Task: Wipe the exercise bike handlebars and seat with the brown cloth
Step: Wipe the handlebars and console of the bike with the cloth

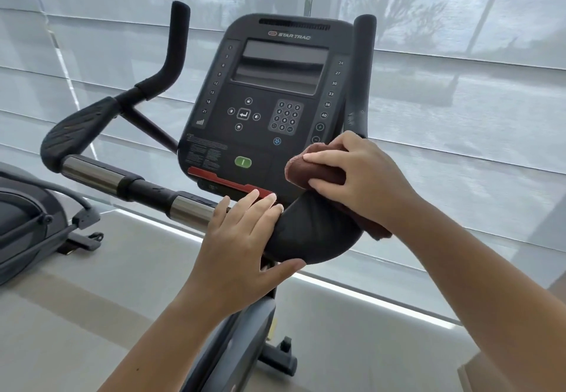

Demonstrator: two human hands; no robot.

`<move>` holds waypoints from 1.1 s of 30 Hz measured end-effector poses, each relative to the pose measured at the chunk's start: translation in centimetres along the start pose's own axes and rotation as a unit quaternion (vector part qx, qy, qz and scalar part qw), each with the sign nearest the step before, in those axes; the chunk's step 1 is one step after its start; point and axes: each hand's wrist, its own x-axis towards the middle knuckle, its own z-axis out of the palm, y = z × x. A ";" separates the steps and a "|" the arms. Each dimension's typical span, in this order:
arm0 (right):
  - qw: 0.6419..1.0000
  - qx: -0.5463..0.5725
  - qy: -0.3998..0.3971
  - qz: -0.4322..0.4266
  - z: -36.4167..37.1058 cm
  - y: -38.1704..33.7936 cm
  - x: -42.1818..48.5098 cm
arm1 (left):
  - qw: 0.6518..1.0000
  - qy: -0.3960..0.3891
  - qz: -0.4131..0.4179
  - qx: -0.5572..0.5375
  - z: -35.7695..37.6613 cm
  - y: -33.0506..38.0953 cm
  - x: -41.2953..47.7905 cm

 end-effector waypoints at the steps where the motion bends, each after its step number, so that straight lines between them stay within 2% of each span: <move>1: 1.000 -0.007 -0.001 0.003 0.1 -0.1 0.0 | 1.000 -0.001 -0.001 0.003 0.0 -0.1 -0.2; 7: 0.996 0.031 0.082 -0.031 1.3 -3.0 -6.0 | 1.000 0.000 0.006 -0.005 -0.1 -1.0 -1.0; 10: 0.996 0.022 0.077 -0.043 1.2 -2.9 -5.8 | 1.000 0.002 0.003 -0.010 0.0 -1.3 -1.2; 15: 0.997 -0.019 0.057 0.043 0.5 -1.1 -1.2 | 1.000 -0.004 -0.003 -0.008 0.0 -1.1 -1.3; 21: 0.993 0.044 0.112 -0.020 2.0 -4.3 -7.0 | 1.000 -0.025 -0.001 -0.012 -0.4 -0.9 -1.3; 24: 0.993 0.039 0.104 -0.039 1.7 -3.2 -6.3 | 0.999 -0.035 0.002 -0.008 -0.8 -0.9 -1.1; 26: 0.993 0.033 0.110 -0.008 0.9 -1.4 -4.0 | 0.999 -0.045 0.006 -0.004 -1.1 -0.8 -0.9; 29: 0.991 0.003 0.105 0.080 0.1 1.5 -0.5 | 0.998 -0.063 0.008 -0.006 -1.7 -0.4 -0.2; 33: 0.987 0.043 0.131 0.078 0.8 0.5 -2.6 | 0.998 -0.050 0.029 -0.012 -2.4 0.1 1.6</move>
